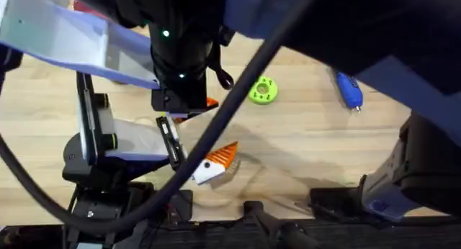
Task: Pick up the gripper from the table and insert it into the empty holder that is missing its gripper. Then pick up a screw, insert it into the mounting hole, and use the screwdriver to tighten it. Finally, clean up the table by picking up the vegetable and placing it into the bucket.
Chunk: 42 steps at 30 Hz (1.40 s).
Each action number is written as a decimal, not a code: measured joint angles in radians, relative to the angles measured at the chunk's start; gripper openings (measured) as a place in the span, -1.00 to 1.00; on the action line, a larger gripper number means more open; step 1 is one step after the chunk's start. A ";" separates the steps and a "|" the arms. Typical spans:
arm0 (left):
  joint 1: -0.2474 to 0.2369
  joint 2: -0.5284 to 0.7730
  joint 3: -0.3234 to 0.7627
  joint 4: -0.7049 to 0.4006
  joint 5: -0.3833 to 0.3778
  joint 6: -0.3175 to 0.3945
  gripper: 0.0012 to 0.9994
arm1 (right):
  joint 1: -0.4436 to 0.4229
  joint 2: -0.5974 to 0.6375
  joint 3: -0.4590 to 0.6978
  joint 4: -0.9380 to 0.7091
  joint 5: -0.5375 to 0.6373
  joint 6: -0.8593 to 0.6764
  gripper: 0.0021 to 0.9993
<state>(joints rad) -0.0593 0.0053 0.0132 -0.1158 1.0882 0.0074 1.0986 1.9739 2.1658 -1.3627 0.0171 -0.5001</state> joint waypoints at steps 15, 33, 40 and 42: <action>0.000 0.000 0.000 0.000 0.000 0.004 0.90 | -0.005 -0.002 0.024 -0.034 -0.011 0.016 -0.99; 0.000 0.000 0.000 0.000 0.000 0.004 0.90 | -0.005 -0.003 0.034 -0.041 -0.012 0.022 -0.99; 0.000 0.000 0.000 0.000 0.000 0.004 0.90 | -0.005 -0.003 0.034 -0.042 -0.011 0.022 -0.99; 0.000 0.000 0.000 0.000 0.000 0.004 0.90 | -0.005 -0.003 0.034 -0.045 -0.011 0.022 -0.99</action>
